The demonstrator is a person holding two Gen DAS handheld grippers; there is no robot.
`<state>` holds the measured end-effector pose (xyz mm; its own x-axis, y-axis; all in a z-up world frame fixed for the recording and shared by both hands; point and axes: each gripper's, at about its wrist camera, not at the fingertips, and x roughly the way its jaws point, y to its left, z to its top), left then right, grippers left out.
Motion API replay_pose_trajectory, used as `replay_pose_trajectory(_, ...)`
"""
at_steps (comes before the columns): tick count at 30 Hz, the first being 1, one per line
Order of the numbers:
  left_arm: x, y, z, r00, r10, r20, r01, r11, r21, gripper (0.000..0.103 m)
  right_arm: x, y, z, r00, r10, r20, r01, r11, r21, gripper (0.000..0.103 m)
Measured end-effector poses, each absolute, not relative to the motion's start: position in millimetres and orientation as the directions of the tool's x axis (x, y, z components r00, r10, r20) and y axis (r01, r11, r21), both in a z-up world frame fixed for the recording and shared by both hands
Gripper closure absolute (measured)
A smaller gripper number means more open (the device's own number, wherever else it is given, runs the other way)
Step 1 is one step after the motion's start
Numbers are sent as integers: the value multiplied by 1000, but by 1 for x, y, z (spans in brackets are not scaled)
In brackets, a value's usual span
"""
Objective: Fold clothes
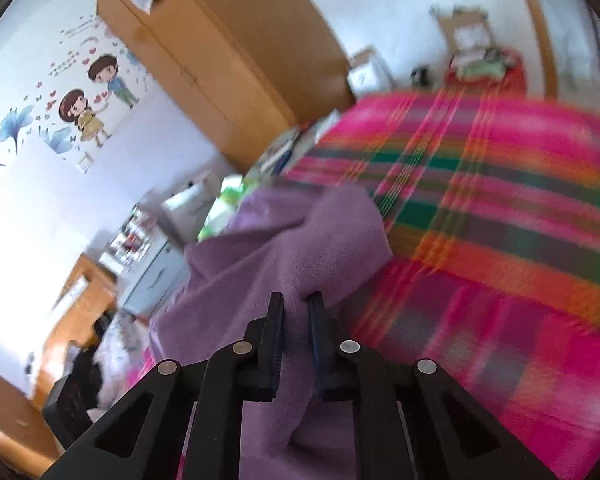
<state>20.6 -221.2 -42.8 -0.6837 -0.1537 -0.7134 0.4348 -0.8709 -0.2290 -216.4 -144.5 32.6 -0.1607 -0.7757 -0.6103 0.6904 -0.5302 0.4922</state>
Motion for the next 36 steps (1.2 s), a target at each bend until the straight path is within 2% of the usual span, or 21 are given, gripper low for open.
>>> replay_pose_trajectory(7,20,-223,-44,-687,-155,-710,431,-874,-226,93,-239,-49,83,-446,-683,-579,592,-710,381,91)
replay_pose_trajectory(11,19,-221,-44,-683,-164,-712,432,-876,-212,93,-254,11,101,-621,-520,-586,449,-849,279,91)
replay_pose_trajectory(15,19,-220,-44,-682,-168,-711,433,-877,-208,93,-262,54,102,-707,-354,-612,288,-935,208,90)
replay_pose_trajectory(21,19,-219,-43,-677,-175,-715,434,-880,-195,93,-274,89,70,-654,-375,-657,241,-927,289,86)
replay_pose_trajectory(22,18,-218,-43,-672,-180,-718,436,-880,-188,93,-276,95,64,-644,-379,-664,232,-924,302,83)
replay_pose_trajectory(24,16,-215,-40,-657,-180,-732,441,-879,-180,93,-281,107,53,-625,-388,-677,215,-920,329,70)
replay_pose_trajectory(28,11,-205,-32,-676,-100,-730,392,-888,-241,93,-289,131,32,-586,-408,-700,179,-908,379,69)
replay_pose_trajectory(32,0,-181,-24,-705,-66,-706,314,-922,-227,93,-297,154,10,-545,-429,-720,139,-894,426,69)
replay_pose_trajectory(36,-14,-161,-32,-694,-17,-719,260,-938,-230,93,-295,145,-12,-461,-524,-716,155,-842,517,69)
